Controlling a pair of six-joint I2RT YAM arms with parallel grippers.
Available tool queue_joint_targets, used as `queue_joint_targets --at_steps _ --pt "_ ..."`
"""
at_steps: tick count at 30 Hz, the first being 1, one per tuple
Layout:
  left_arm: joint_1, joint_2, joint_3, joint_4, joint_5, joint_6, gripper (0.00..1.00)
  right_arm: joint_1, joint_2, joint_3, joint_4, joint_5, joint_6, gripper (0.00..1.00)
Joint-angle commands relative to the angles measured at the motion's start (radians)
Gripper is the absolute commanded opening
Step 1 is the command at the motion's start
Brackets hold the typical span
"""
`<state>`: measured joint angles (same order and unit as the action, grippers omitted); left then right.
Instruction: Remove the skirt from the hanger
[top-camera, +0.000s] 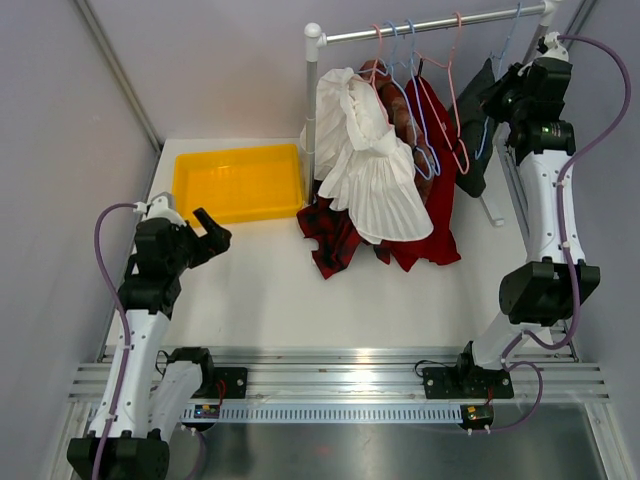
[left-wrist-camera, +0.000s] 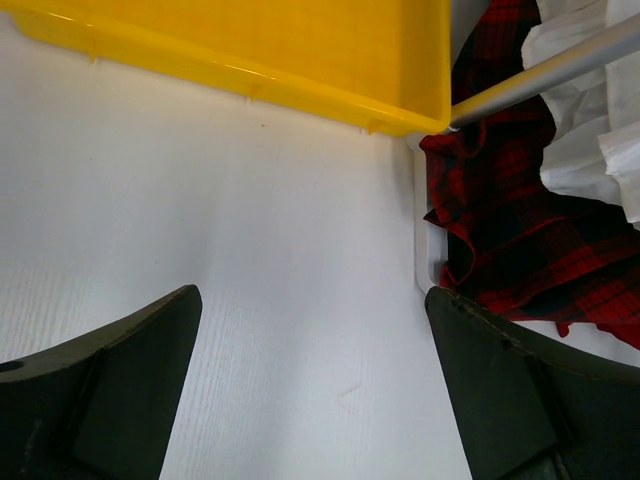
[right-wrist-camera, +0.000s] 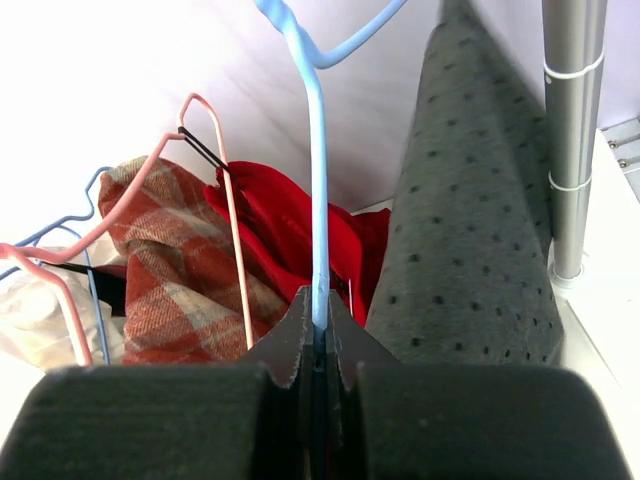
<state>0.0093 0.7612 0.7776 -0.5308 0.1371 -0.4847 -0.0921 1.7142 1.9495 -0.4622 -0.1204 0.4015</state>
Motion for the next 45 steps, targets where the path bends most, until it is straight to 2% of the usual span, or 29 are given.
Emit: queue_joint_targets --at_steps 1,4,7,8,11,12,13,14,16,18,19,20,22,23,29,31,32,35,45 --pt "-0.003 -0.058 0.046 0.008 -0.108 0.024 0.98 -0.001 -0.040 0.091 0.053 -0.033 -0.018 0.00" --pt "-0.003 -0.071 0.097 0.031 -0.090 0.018 0.99 -0.003 -0.060 0.152 0.021 -0.016 -0.043 0.00" --pt "-0.054 0.042 0.277 -0.011 -0.053 0.037 0.99 -0.003 -0.099 0.181 -0.004 -0.008 -0.053 0.00" --pt "-0.105 0.082 0.386 -0.033 -0.112 0.046 0.99 -0.003 -0.114 0.174 -0.010 -0.008 -0.055 0.00" --pt "-0.231 0.211 0.566 -0.142 -0.346 0.084 0.99 -0.001 -0.186 0.126 -0.041 0.005 -0.067 0.00" --pt "-0.326 0.240 0.683 -0.179 -0.394 0.099 0.99 -0.003 -0.206 0.106 -0.052 0.008 -0.072 0.00" --pt "-0.371 0.277 0.740 -0.196 -0.431 0.128 0.99 -0.003 -0.253 0.065 -0.070 0.019 -0.079 0.00" --pt "-0.437 0.346 0.811 -0.233 -0.445 0.144 0.99 -0.003 -0.277 0.043 -0.079 0.019 -0.082 0.00" --pt "-0.497 0.421 0.992 -0.271 -0.438 0.153 0.99 -0.003 -0.347 0.003 -0.113 0.018 -0.090 0.00" --pt "-0.613 0.489 1.061 -0.265 -0.430 0.162 0.99 -0.003 -0.417 -0.044 -0.156 0.016 -0.104 0.00" --pt "-0.658 0.495 1.068 -0.233 -0.412 0.194 0.99 -0.001 -0.441 -0.058 -0.168 0.022 -0.112 0.00" --pt "-0.743 0.491 1.048 -0.130 -0.337 0.216 0.99 -0.003 -0.467 -0.090 -0.179 0.034 -0.119 0.00" --pt "-0.843 0.463 0.940 0.001 -0.254 0.305 0.99 -0.001 -0.554 -0.133 -0.188 0.085 -0.118 0.00" --pt "-0.930 0.454 0.904 0.114 -0.195 0.325 0.99 -0.001 -0.582 -0.167 -0.193 0.094 -0.115 0.00" --pt "-1.097 0.527 0.826 0.307 0.004 0.324 0.99 -0.001 -0.702 -0.182 -0.308 0.074 -0.041 0.00" --pt "-1.149 0.571 0.813 0.339 0.031 0.340 0.99 -0.003 -0.755 -0.213 -0.334 0.047 -0.014 0.00" --pt "-1.211 0.587 0.804 0.365 0.015 0.351 0.99 -0.003 -0.775 -0.228 -0.340 0.042 0.003 0.00" --pt "-1.302 0.657 0.796 0.423 -0.043 0.383 0.99 -0.003 -0.834 -0.262 -0.368 0.001 0.040 0.00" --pt "-1.368 0.872 0.865 0.489 -0.027 0.382 0.99 -0.003 -0.895 -0.218 -0.524 -0.085 0.120 0.00"
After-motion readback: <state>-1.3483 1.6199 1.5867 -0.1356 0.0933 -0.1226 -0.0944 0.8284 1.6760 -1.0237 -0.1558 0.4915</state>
